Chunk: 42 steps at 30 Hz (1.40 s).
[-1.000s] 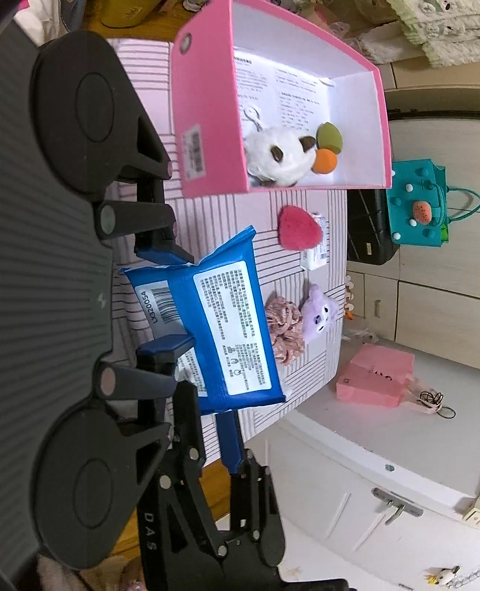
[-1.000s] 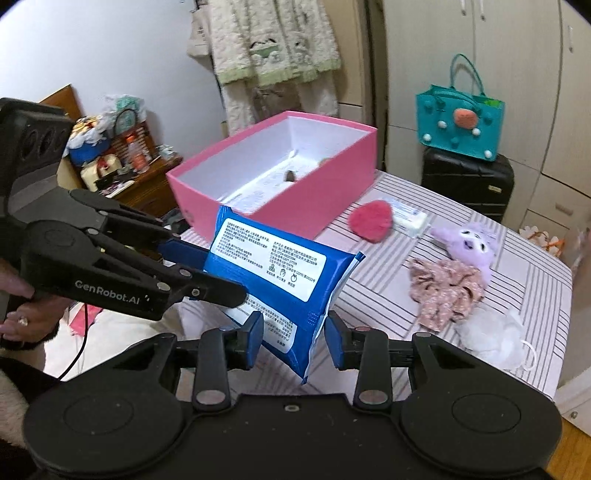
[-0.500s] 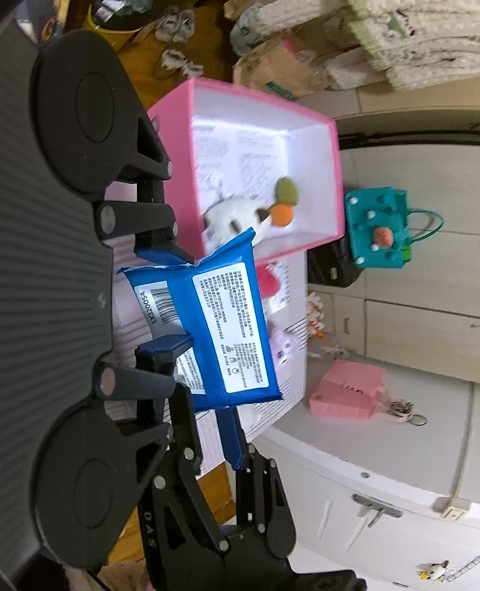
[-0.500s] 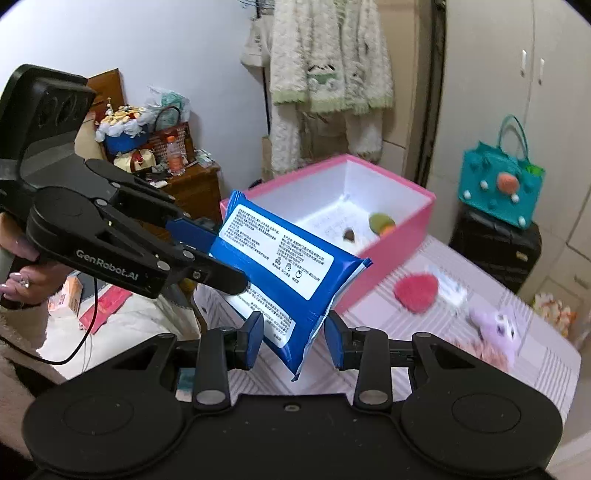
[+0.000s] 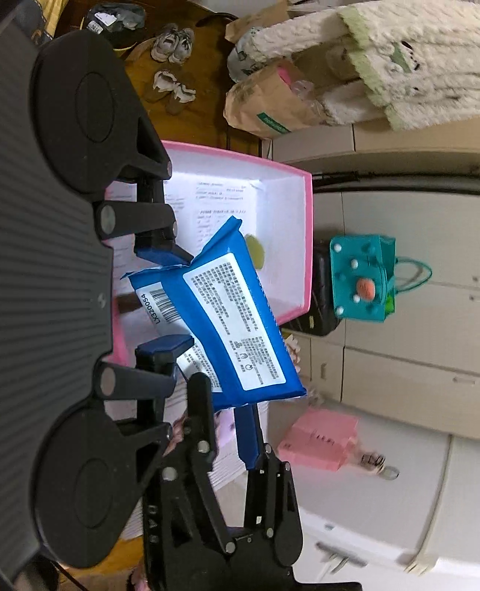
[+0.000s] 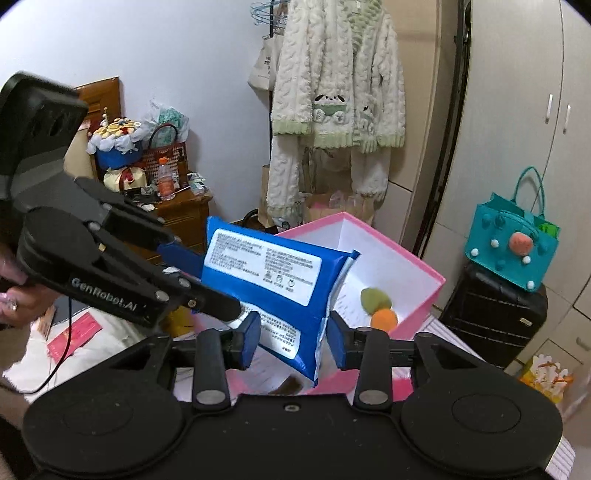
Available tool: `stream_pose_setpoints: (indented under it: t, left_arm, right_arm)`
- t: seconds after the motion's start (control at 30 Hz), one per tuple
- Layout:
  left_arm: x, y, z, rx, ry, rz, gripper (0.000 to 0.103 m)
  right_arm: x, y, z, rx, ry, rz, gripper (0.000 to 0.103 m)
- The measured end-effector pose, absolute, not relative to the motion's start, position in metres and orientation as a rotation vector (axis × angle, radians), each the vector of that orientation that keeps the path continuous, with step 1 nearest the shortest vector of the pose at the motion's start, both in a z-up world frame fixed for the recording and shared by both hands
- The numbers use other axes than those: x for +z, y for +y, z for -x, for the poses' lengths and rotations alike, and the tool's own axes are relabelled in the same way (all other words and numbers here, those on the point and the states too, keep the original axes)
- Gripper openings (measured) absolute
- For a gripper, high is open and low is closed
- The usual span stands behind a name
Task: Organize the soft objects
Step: 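Lift the blue wipes packet with both tools and carry it over the pink box, then open both tools to drop the wipes packet into the box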
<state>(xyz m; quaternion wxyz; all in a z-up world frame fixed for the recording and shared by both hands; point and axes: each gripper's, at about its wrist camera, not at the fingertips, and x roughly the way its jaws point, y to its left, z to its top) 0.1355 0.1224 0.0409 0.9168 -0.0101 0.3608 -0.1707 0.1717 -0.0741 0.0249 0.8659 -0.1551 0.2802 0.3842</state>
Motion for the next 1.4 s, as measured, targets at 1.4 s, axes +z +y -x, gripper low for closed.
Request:
stream_pose_setpoints:
  t: [1.4]
  left_arm:
    - [-0.046, 0.137, -0.263, -0.173, 0.962, 0.003, 0.047]
  right_arm:
    - [-0.068, 0.000, -0.354, 0.866, 0.894, 0.382, 0.025]
